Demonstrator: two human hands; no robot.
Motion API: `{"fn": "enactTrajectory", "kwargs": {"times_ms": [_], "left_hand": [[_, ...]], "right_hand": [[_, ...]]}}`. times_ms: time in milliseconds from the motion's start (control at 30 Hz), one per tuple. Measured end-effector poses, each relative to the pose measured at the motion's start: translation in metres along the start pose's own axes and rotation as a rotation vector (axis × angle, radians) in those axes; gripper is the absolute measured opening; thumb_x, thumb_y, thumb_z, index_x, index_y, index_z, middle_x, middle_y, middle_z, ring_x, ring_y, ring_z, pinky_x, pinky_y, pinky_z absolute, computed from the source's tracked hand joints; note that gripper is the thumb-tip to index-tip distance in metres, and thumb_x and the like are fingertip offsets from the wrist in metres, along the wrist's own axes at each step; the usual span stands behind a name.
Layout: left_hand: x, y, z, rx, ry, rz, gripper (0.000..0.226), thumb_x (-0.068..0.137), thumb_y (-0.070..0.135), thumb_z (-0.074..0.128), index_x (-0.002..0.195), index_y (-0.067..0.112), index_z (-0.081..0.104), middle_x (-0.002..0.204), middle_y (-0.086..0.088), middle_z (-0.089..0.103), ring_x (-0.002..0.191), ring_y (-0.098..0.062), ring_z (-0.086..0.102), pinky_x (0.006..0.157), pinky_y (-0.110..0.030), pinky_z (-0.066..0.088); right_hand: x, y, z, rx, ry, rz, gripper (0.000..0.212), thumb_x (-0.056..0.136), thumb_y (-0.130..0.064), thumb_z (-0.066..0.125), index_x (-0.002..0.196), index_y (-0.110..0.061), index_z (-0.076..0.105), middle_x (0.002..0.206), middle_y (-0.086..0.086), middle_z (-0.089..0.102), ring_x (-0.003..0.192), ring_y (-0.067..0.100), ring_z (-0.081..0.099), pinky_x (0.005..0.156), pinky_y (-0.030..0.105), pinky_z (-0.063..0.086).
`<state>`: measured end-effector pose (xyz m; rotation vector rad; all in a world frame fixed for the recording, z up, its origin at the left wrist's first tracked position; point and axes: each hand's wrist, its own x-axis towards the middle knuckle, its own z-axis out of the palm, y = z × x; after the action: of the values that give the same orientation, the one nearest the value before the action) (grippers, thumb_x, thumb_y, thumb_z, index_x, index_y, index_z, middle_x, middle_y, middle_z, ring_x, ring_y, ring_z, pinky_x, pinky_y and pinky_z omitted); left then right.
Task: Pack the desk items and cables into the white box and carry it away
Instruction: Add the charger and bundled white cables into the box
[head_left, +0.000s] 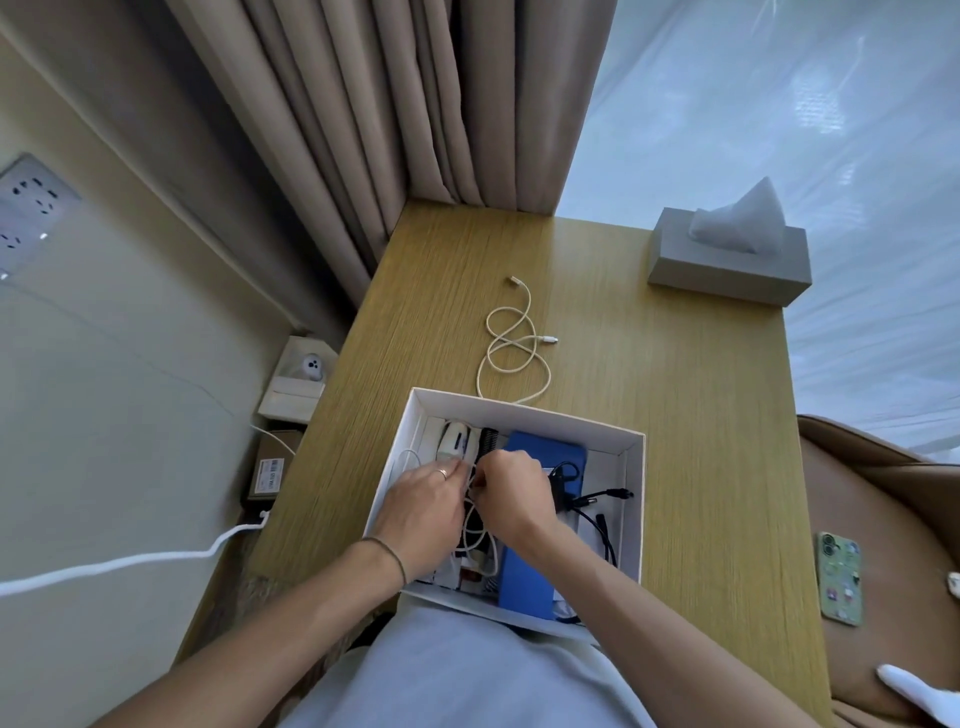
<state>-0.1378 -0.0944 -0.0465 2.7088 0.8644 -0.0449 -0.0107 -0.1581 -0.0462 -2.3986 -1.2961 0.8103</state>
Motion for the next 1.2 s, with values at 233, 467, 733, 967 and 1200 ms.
{"fn": "enactTrajectory", "kwargs": {"times_ms": [233, 467, 733, 967, 1200], "left_hand": [[0.018, -0.006, -0.026, 0.003, 0.110, 0.084, 0.036, 0.090, 0.012, 0.055, 0.124, 0.011, 0.066, 0.118, -0.003, 0.068, 0.109, -0.023, 0.062, 0.095, -0.039, 0.050], [0.070, -0.016, -0.061, -0.234, 0.237, 0.030, 0.025, 0.093, 0.013, 0.055, 0.113, 0.019, 0.069, 0.110, 0.008, 0.067, 0.099, -0.013, 0.060, 0.077, -0.030, 0.053], [0.166, -0.038, -0.064, -0.301, 0.084, -0.056, 0.023, 0.094, 0.018, 0.050, 0.106, 0.020, 0.070, 0.103, 0.005, 0.067, 0.090, -0.014, 0.063, 0.074, -0.032, 0.054], [0.237, -0.053, -0.020, -0.099, -0.120, -0.047, 0.024, 0.092, 0.019, 0.050, 0.112, 0.020, 0.064, 0.107, -0.001, 0.061, 0.103, -0.022, 0.059, 0.078, -0.036, 0.052], [0.278, -0.043, 0.005, 0.093, -0.195, 0.009, 0.028, 0.090, 0.018, 0.055, 0.118, 0.017, 0.057, 0.122, -0.008, 0.056, 0.112, -0.027, 0.054, 0.083, -0.039, 0.051]], "right_hand": [[0.012, -0.006, -0.025, 0.077, 0.029, -0.058, 0.022, 0.090, -0.011, 0.051, 0.074, -0.010, 0.066, 0.070, 0.009, 0.068, 0.063, 0.031, 0.061, 0.052, 0.033, 0.047], [0.044, -0.004, -0.084, 0.239, 0.176, 0.000, 0.023, 0.092, -0.016, 0.057, 0.101, -0.019, 0.078, 0.088, -0.001, 0.077, 0.073, 0.019, 0.068, 0.066, 0.030, 0.053], [0.087, 0.020, -0.112, 0.248, 0.132, 0.214, 0.028, 0.093, -0.015, 0.052, 0.110, -0.023, 0.072, 0.087, 0.000, 0.076, 0.050, 0.012, 0.055, 0.048, 0.022, 0.044], [0.100, 0.023, -0.112, 0.272, 0.101, 0.300, 0.027, 0.093, -0.017, 0.055, 0.114, -0.022, 0.071, 0.096, 0.001, 0.075, 0.085, 0.024, 0.073, 0.076, 0.040, 0.060], [0.092, 0.023, -0.107, 0.320, 0.110, 0.328, 0.025, 0.097, -0.021, 0.056, 0.118, -0.022, 0.070, 0.112, -0.001, 0.073, 0.086, 0.007, 0.067, 0.070, 0.021, 0.053]]}}
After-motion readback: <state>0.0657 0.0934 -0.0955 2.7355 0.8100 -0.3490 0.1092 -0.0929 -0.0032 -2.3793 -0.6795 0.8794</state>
